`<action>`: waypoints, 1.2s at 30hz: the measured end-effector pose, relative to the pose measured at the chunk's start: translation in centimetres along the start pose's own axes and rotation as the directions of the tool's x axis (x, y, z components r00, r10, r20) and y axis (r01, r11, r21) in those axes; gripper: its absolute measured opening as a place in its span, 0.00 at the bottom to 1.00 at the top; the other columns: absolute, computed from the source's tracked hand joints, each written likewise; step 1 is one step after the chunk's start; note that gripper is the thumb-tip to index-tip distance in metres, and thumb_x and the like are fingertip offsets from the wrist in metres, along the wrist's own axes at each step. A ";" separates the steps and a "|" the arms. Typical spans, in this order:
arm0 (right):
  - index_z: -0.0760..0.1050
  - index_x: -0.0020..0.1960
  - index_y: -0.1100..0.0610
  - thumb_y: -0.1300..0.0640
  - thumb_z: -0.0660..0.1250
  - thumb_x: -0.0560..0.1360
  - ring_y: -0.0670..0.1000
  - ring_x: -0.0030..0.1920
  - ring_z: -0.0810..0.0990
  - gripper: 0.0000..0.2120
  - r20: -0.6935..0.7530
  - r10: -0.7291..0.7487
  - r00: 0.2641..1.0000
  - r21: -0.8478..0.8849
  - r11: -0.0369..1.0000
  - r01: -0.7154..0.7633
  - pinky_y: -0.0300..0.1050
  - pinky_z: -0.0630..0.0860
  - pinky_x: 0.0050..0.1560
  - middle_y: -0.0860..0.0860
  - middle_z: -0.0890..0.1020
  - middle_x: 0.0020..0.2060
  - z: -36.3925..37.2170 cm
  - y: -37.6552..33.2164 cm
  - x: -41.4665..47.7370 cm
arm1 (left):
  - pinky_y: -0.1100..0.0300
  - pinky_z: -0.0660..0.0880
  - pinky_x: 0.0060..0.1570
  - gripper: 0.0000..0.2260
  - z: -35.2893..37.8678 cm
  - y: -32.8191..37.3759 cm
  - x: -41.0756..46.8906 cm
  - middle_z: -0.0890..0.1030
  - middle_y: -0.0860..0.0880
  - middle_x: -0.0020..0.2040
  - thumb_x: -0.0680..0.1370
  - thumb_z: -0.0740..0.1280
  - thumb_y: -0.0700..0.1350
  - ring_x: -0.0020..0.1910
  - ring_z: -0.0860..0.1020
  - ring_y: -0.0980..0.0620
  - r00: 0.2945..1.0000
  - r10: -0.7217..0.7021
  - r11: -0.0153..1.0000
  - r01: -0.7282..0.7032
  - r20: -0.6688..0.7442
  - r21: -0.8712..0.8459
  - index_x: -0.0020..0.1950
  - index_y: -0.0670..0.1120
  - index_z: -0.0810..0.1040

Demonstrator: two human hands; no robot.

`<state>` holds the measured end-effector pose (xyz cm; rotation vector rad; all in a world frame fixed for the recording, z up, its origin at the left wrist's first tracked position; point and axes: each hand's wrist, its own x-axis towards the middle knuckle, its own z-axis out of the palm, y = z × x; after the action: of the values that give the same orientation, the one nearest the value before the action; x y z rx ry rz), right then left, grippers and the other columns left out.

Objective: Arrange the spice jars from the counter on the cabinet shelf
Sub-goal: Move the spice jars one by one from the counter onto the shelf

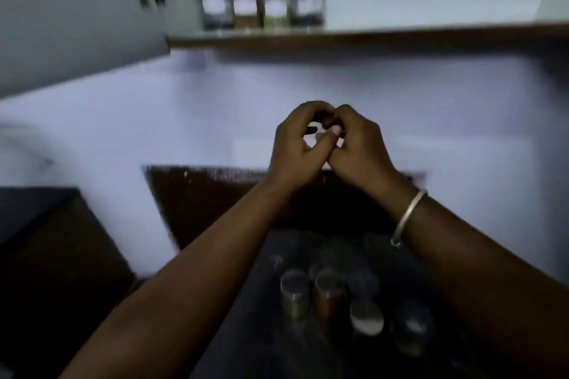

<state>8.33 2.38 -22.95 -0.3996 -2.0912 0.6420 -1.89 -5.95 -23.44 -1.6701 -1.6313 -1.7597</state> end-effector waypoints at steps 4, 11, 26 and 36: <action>0.75 0.48 0.57 0.58 0.72 0.73 0.55 0.44 0.83 0.08 0.229 0.216 0.949 -0.085 0.976 -0.202 0.55 0.80 0.44 0.54 0.83 0.43 3.6 6.3 -10.9 | 0.52 0.80 0.56 0.12 2.2 -3.6 -12.9 0.85 0.45 0.55 0.79 0.71 0.42 0.55 0.83 0.48 0.939 -0.307 0.951 0.300 0.153 0.069 0.61 0.40 0.81; 0.80 0.48 0.57 0.53 0.66 0.77 0.60 0.48 0.83 0.08 0.419 0.515 0.748 -0.449 0.833 -0.322 0.53 0.78 0.50 0.57 0.85 0.45 8.8 14.5 -22.8 | 0.67 0.78 0.45 0.17 3.8 -6.7 -25.5 0.83 0.51 0.57 0.86 0.58 0.56 0.54 0.83 0.58 0.364 -0.788 0.404 0.914 0.497 -0.028 0.66 0.48 0.78; 0.69 0.69 0.51 0.36 0.70 0.69 0.62 0.66 0.72 0.34 0.582 0.544 0.605 -0.692 0.721 0.017 0.59 0.68 0.64 0.57 0.78 0.66 15.7 21.8 -22.6 | 0.41 0.73 0.69 0.28 3.0 -8.7 -32.6 0.78 0.50 0.69 0.82 0.52 0.68 0.67 0.76 0.48 0.090 -0.908 0.086 0.996 0.410 -0.027 0.76 0.55 0.71; 0.70 0.69 0.44 0.52 0.79 0.66 0.49 0.58 0.79 0.34 0.759 0.380 0.529 -0.232 0.916 -0.326 0.41 0.76 0.49 0.46 0.77 0.62 6.5 14.6 -15.7 | 0.51 0.75 0.61 0.15 1.1 -8.3 -26.3 0.80 0.53 0.61 0.84 0.57 0.62 0.63 0.78 0.52 0.270 -0.901 0.208 0.956 0.340 -0.209 0.61 0.56 0.77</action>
<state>12.28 4.50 -44.92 -0.6796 -2.9298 1.1659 1.12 -15.25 -49.26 -0.7554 -2.9392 -2.6282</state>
